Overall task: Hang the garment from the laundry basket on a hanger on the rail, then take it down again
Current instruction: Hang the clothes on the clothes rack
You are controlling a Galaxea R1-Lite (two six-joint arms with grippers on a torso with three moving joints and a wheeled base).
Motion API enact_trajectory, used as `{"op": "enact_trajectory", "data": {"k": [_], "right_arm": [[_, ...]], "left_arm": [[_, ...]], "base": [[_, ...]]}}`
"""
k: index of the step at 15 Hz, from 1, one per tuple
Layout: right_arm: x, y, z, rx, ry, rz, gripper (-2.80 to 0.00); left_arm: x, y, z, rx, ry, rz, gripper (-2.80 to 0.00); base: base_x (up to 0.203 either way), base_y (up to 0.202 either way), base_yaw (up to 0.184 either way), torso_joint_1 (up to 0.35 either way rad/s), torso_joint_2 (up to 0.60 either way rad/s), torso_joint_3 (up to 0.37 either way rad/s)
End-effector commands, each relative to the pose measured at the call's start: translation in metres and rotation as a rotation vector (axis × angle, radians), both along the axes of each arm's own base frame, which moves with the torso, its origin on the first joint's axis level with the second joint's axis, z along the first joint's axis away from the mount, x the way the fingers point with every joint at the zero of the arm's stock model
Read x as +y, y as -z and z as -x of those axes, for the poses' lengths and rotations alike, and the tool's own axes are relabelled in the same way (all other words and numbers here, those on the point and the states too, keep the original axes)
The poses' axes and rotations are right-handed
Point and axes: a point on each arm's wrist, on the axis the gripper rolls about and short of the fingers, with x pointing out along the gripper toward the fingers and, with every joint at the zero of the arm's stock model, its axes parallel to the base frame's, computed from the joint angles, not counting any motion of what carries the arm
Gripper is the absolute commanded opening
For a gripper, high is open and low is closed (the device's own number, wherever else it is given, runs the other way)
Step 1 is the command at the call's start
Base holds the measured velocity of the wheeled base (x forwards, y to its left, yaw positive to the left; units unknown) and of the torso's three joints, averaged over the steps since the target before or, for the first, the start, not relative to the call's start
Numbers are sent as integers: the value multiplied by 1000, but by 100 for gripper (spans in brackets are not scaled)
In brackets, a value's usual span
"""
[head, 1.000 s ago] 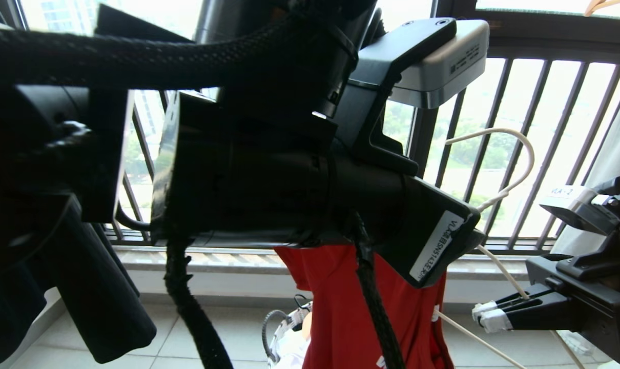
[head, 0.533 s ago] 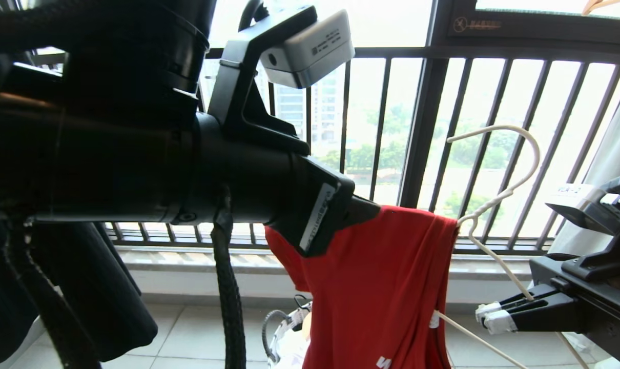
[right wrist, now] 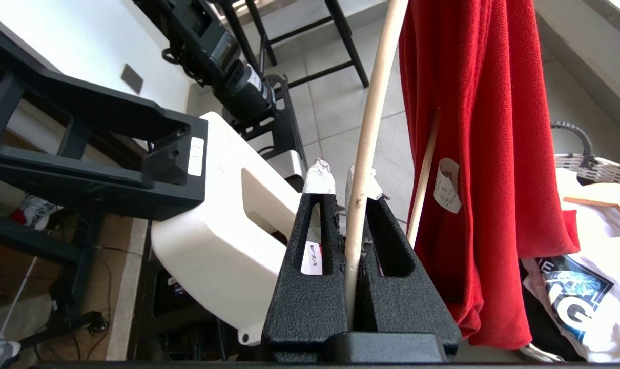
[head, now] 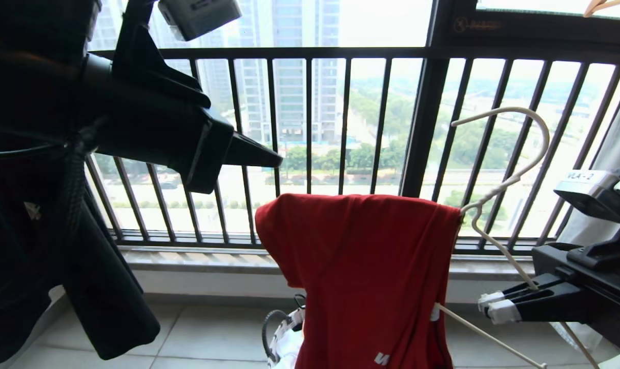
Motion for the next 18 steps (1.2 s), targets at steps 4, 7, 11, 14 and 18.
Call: {"op": "enact_trajectory", "data": {"k": [4, 7, 11, 14, 18], "right_arm": [[17, -8, -27, -12, -83, -24, -280], [36, -1, -31, 13, -161, -15, -280], [56, 0, -29, 11, -244, -11, -280], [59, 0, -26, 14, -258, -11, -280], [56, -1, -20, 9, -259, -13, -280]], "left_arm": [[5, 8, -24, 61, 79, -118, -280], [6, 7, -21, 69, 139, -174, -280], [12, 0, 5, 46, 246, -205, -280], [9, -3, 25, 65, 354, -197, 0], [-6, 0, 31, 64, 435, -205, 0]], "base": [[0, 0, 0, 0, 0, 0], [0, 0, 0, 0, 0, 0], [0, 0, 0, 0, 0, 0], [0, 0, 0, 0, 0, 0], [0, 0, 0, 0, 0, 0]]}}
